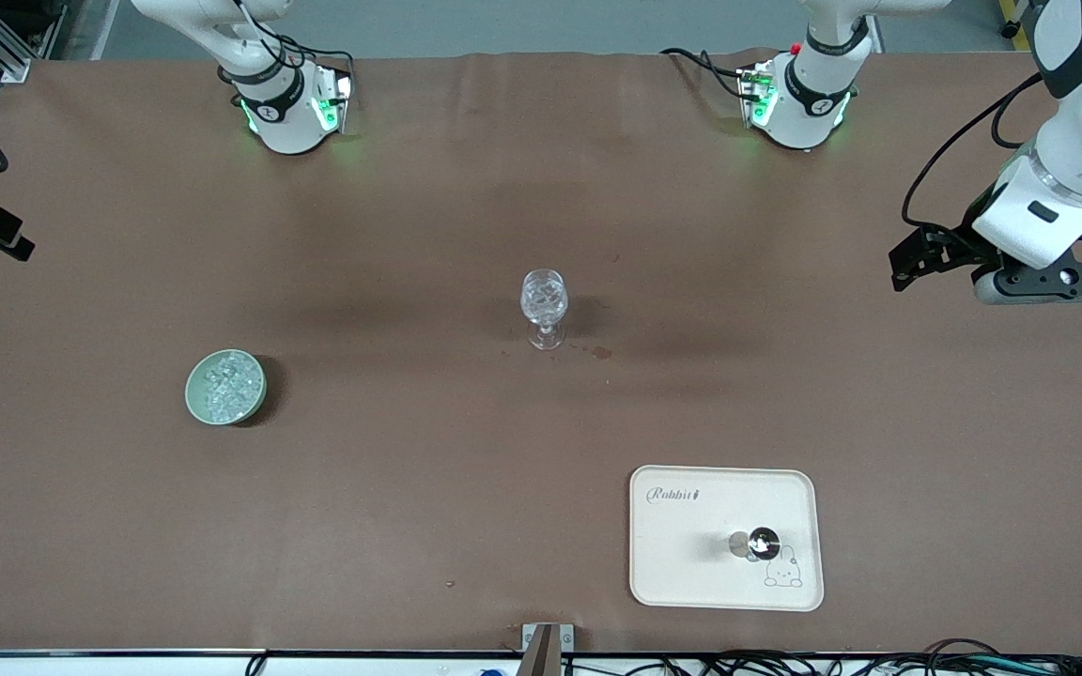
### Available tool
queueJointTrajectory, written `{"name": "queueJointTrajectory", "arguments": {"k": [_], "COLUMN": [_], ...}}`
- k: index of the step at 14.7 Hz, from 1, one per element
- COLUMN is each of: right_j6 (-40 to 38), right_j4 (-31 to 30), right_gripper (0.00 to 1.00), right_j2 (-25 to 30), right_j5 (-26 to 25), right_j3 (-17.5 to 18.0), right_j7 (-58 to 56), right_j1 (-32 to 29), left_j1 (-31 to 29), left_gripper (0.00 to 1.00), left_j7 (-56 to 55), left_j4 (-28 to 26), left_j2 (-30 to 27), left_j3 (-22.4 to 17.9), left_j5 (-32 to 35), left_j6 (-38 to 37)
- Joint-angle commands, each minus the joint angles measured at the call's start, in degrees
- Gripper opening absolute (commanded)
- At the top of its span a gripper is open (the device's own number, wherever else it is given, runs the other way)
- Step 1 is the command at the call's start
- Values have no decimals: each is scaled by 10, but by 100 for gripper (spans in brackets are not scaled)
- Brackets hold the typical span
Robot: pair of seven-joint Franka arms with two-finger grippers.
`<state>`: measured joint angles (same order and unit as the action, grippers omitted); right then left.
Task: Pour wine and add ice with both arms
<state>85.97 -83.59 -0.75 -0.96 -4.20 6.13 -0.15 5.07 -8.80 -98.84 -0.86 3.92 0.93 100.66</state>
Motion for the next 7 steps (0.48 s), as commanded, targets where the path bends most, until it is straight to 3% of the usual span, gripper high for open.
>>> {"name": "queueJointTrajectory", "arguments": {"k": [1, 7], "right_j6": [3, 3], "right_j4": [-13, -13], "right_gripper": [100, 100], "right_j2": [13, 13], "right_j5": [6, 6], "right_j3": [0, 1], "right_j7": [-7, -7], "right_j1": [-2, -1], "left_j1": [5, 3], "left_gripper": [99, 99], "left_j7": [32, 36], "left_j4": [8, 8], "left_j2": [0, -1], "left_j3": [-5, -5], "left_j5": [-8, -15], "left_j6": [-5, -6]}}
